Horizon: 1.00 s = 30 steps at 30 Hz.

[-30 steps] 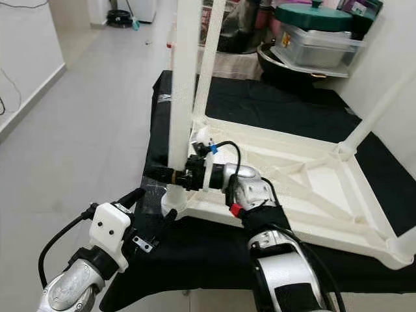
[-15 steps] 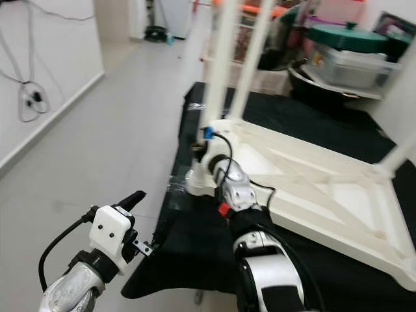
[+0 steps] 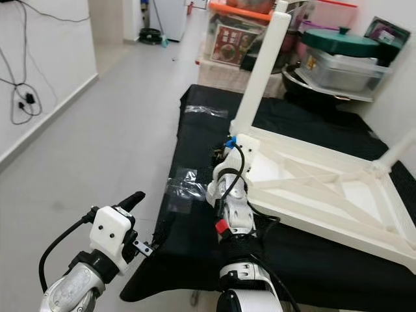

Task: Building children table

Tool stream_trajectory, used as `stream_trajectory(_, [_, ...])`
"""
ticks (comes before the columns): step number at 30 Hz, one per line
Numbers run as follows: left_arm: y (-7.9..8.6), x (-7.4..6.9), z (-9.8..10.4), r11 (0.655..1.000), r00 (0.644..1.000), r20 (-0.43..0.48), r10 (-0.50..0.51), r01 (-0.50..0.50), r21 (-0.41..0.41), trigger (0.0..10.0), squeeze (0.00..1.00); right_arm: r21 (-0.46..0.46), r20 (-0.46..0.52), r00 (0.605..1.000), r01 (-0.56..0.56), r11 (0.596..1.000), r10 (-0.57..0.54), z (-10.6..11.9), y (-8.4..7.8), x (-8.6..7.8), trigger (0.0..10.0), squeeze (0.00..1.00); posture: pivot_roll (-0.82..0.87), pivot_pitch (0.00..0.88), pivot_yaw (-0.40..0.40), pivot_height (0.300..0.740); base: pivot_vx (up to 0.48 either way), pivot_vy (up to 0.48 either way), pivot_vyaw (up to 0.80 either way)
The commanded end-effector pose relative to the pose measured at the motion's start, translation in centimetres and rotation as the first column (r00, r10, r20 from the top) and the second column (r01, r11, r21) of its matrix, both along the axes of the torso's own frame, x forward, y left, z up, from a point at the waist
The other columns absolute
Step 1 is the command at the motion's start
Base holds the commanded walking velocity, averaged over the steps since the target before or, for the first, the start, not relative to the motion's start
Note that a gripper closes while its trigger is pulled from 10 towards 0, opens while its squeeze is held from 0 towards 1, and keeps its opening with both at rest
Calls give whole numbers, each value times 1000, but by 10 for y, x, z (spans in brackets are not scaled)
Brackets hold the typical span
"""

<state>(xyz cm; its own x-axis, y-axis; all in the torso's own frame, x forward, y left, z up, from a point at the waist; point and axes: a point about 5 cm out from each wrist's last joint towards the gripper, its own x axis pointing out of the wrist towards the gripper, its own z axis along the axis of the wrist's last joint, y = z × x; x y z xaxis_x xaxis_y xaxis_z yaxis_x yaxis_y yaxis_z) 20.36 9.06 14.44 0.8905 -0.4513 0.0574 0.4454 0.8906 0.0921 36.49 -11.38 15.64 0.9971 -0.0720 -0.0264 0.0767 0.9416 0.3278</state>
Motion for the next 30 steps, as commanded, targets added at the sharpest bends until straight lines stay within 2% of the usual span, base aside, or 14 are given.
stream_trajectory(1, [-1, 1, -1, 1000, 1000, 3, 8, -8, -2, 10000, 0, -3, 112, 990, -81, 997, 81, 23, 10, 6, 10000, 0, 148, 0, -160, 740, 0, 0, 0])
stream_trajectory(4, [1, 2, -1, 1000, 1000, 4, 13, -13, -1, 10000, 0, -25, 228, 937, -267, 963, 265, 46, 0, 10, 10000, 0, 141, 0, -158, 740, 0, 0, 0])
stream_trajectory(9, [-1, 2, -1, 1000, 1000, 5, 2, -2, -1, 10000, 0, -144, 143, 706, -678, 721, 693, 38, 1, 0, 10000, 0, 128, 0, -159, 740, 0, 0, 0])
stream_trajectory(11, [-1, 2, -1, 1000, 1000, 5, 2, -2, -1, 10000, 0, -144, 143, 706, -678, 721, 693, 38, 1, 0, 10000, 0, 128, 0, -159, 740, 0, 0, 0])
stream_trajectory(12, [-2, 1, -1, 1000, 1000, 3, -2, 2, -5, 10000, 0, -148, 112, 604, -775, 615, 789, 32, 1, -8, 10000, 0, 134, 0, -166, 740, 0, 0, 0])
stream_trajectory(13, [-2, 1, -1, 1000, 1000, 3, -2, 2, -5, 10000, 0, -148, 112, 604, -775, 615, 789, 32, 1, -8, 10000, 0, 134, 0, -166, 740, 0, 0, 0])
stream_trajectory(14, [-3, 0, -1, 1000, 1000, 1, -11, 11, -7, 10000, 0, -170, 62, 463, -868, 466, 884, 25, 2, -16, 10000, 0, 135, 0, -162, 740, 0, 0, 0])
stream_trajectory(15, [-3, 0, -1, 1000, 1000, 1, -11, 11, -7, 10000, 0, -170, 62, 463, -868, 466, 884, 25, 2, -16, 10000, 0, 135, 0, -162, 740, 0, 0, 0])
stream_trajectory(16, [-4, -1, -1, 1000, 1000, -1, -20, 20, -9, 10000, 0, -179, 15, 337, -926, 334, 941, 18, 3, -23, 10000, 0, 135, 0, -166, 740, 0, 0, 0])
stream_trajectory(17, [-4, -1, -1, 1000, 1000, -1, -20, 20, -9, 10000, 0, -179, 15, 337, -926, 334, 941, 18, 3, -23, 10000, 0, 135, 0, -166, 740, 0, 0, 0])
stream_trajectory(20, [-7, -3, -1, 999, 999, -2, -36, 36, -14, 10000, 0, -164, -45, 163, -974, 154, 986, 3, 22, -23, 10000, 0, 162, 0, -180, 740, 0, 0, 0])
stream_trajectory(24, [-8, -4, 0, 999, 999, -1, -36, 36, -15, 10000, 0, -138, -50, 135, -982, 127, 990, -1, 30, -22, 10000, 0, 167, 0, -181, 740, 0, 0, 0])
stream_trajectory(25, [-7, -4, 0, 999, 999, 0, -32, 32, -14, 10000, 0, -128, -57, 134, -984, 126, 989, -5, 32, -22, 0, 0, 171, 0, -184, 740, 0, 0, 0])
stream_trajectory(30, [-6, -4, 0, 1000, 1000, 0, -26, 26, -12, 10000, 0, -127, -66, 216, -970, 207, 974, -10, 33, -18, 0, 0, 172, 0, -185, 740, 0, 0, 0])
